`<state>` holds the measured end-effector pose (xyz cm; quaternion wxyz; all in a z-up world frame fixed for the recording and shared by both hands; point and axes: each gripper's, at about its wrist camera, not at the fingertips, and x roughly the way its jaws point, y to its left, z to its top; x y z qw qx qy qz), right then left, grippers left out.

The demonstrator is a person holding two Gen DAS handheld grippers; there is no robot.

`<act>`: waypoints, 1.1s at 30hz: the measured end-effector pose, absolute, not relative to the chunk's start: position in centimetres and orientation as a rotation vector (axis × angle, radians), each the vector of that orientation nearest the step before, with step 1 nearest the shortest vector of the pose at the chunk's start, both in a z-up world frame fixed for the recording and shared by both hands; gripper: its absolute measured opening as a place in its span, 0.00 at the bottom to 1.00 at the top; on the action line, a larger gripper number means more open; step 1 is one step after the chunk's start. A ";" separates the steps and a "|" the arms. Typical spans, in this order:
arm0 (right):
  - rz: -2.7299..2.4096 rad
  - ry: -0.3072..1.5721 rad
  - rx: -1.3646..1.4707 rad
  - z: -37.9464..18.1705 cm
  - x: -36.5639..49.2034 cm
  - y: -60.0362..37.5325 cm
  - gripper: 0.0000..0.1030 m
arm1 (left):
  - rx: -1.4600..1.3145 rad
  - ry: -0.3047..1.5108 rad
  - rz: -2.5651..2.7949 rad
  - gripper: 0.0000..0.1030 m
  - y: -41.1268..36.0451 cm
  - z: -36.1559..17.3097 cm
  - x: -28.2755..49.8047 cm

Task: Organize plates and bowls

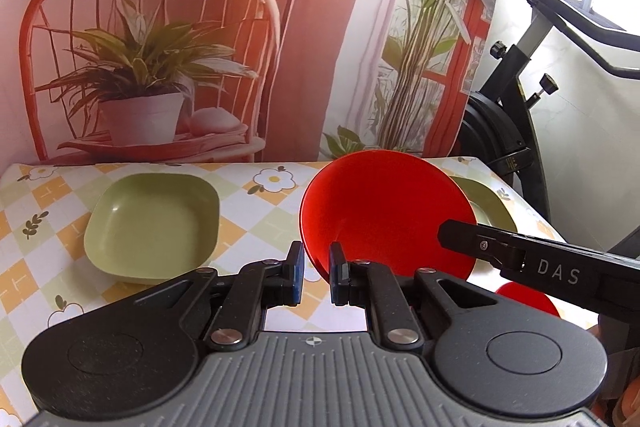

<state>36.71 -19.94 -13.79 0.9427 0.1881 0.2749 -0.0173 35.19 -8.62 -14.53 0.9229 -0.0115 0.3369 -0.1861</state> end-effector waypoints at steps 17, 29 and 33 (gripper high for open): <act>-0.061 0.565 0.395 -13.4 32.5 -23.0 0.12 | -0.016 0.673 -0.493 0.13 -11.0 -13.7 33.0; -0.090 0.577 0.389 -13.6 29.8 -25.5 0.13 | 0.006 0.699 -0.577 0.13 -13.1 -14.4 31.9; -0.114 0.610 0.387 -14.3 28.7 -26.3 0.13 | 0.023 0.712 -0.608 0.13 -14.3 -14.6 31.3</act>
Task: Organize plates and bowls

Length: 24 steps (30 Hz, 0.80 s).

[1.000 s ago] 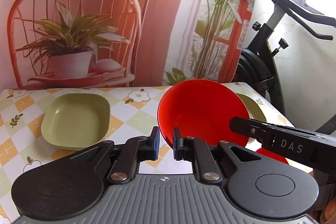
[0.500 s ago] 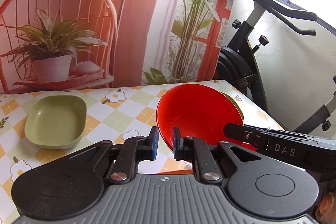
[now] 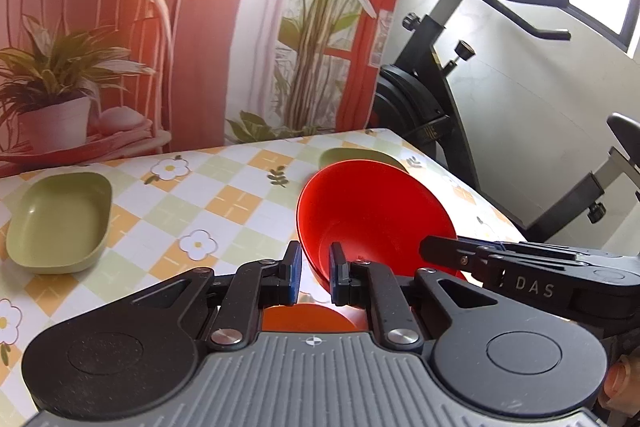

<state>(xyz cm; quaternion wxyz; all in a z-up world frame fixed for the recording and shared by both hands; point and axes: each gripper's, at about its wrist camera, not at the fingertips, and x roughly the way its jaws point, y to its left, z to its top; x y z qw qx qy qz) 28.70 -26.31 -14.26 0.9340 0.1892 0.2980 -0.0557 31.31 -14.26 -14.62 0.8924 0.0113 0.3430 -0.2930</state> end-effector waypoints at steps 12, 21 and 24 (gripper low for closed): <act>-0.206 0.636 0.426 -16.3 26.1 -29.6 0.14 | 0.102 0.771 -0.687 0.15 -18.2 -16.6 30.5; -0.251 0.669 0.479 -18.8 25.2 -31.4 0.14 | 0.151 0.840 -0.715 0.15 -20.4 -18.8 30.7; -0.256 0.669 0.492 -19.3 25.1 -32.0 0.14 | 0.172 0.851 -0.716 0.16 -20.9 -19.3 30.8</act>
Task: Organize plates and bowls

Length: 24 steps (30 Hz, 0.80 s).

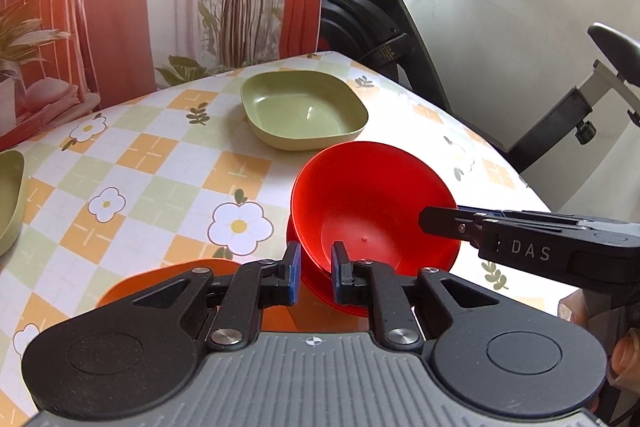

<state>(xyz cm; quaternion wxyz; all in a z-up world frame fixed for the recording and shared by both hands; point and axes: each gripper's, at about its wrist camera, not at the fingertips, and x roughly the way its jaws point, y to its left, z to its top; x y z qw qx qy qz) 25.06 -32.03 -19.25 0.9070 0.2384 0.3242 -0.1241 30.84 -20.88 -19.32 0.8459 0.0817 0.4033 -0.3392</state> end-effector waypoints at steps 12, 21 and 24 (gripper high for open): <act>-0.257 0.669 0.462 -19.7 25.0 -31.8 0.15 | 0.197 0.878 -0.706 0.17 -21.3 -20.0 30.9; -0.254 0.668 0.465 -19.7 24.9 -31.6 0.17 | 0.188 0.880 -0.703 0.17 -21.2 -20.0 30.7; -0.253 0.666 0.466 -19.6 24.9 -31.6 0.17 | 0.188 0.879 -0.702 0.17 -21.2 -20.0 30.7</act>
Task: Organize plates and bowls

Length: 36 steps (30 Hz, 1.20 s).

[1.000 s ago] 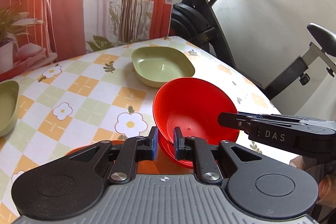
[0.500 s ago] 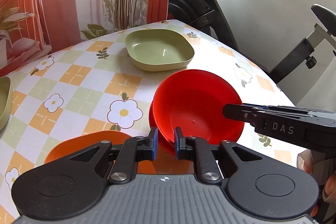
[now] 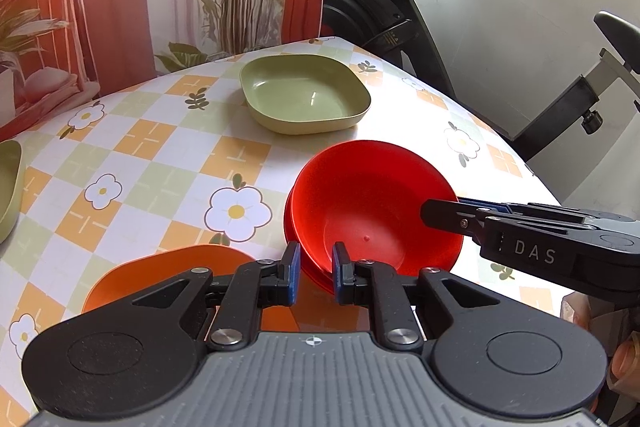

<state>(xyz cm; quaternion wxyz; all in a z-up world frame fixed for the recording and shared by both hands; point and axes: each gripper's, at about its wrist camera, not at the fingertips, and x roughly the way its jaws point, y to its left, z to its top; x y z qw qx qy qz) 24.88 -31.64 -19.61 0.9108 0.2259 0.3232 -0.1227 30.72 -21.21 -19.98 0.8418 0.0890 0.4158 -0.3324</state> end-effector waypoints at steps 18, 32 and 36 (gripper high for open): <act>-0.269 0.583 0.437 -17.7 25.1 -32.9 0.20 | 0.182 0.829 -0.695 0.17 -20.5 -18.3 31.4; -0.292 0.422 0.365 -14.6 29.3 -37.6 0.21 | 0.032 0.742 -0.580 0.22 -19.9 -15.1 37.7; -0.285 0.436 0.365 -16.2 31.5 -39.6 0.21 | 0.035 0.743 -0.580 0.22 -21.3 -15.3 39.8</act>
